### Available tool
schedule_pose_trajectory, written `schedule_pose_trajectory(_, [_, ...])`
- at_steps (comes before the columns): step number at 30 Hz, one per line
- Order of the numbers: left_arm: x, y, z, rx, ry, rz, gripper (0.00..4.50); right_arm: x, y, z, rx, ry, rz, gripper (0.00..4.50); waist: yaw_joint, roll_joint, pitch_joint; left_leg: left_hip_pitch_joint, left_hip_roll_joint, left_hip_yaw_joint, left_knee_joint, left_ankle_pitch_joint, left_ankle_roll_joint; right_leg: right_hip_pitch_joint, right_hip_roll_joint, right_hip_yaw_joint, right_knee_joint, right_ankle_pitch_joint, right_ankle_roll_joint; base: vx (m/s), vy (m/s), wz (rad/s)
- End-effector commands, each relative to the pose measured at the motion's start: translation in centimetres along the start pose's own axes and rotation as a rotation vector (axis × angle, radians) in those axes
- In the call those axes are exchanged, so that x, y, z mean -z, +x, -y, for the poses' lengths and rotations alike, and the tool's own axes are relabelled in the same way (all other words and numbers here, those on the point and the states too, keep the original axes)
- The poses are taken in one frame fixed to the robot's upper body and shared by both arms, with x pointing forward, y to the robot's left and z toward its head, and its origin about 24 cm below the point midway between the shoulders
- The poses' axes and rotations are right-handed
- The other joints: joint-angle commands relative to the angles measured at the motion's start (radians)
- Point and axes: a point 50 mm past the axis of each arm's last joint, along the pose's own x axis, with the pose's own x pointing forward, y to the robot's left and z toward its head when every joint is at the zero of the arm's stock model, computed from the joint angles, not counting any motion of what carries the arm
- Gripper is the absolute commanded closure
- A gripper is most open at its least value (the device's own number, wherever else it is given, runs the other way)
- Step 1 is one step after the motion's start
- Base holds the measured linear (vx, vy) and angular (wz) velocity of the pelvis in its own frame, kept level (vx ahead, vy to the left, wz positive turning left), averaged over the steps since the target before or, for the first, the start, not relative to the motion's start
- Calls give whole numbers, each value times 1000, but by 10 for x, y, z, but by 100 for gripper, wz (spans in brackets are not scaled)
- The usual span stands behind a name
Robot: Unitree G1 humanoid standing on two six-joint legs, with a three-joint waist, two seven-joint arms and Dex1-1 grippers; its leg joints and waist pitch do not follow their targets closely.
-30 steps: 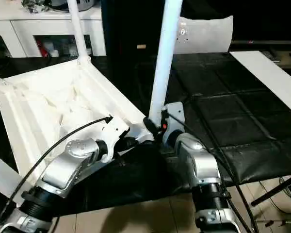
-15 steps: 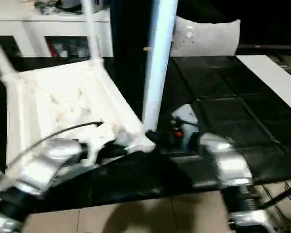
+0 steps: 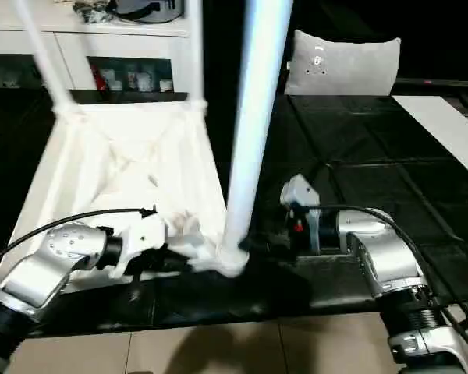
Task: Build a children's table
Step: Rotate leg to tighten
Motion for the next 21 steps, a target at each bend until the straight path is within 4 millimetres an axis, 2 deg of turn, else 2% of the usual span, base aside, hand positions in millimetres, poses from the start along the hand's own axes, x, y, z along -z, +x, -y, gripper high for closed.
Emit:
schedule_pose_trajectory(1, [-6,9,8,88,57,5,450,-2,-1,-1,-47,4,6,73,-5,-9,-63,-15,30,-3,-64,-24,84,75,-80,75,-68,-344,-6,0,0,0])
schedule_pose_trajectory(12, [-5,9,6,79,56,12,450,3,8,-5,-133,37,14,157,-2,-7,-64,-15,30,-4,-64,-31,69,75,-79,72,-72,-357,5,0,0,0])
schedule_pose_trajectory(21, [-4,9,7,79,42,19,450,4,13,-8,-163,54,28,220,-1,-11,-63,-15,30,-4,-65,-25,68,74,-79,73,-71,-358,8,0,0,0])
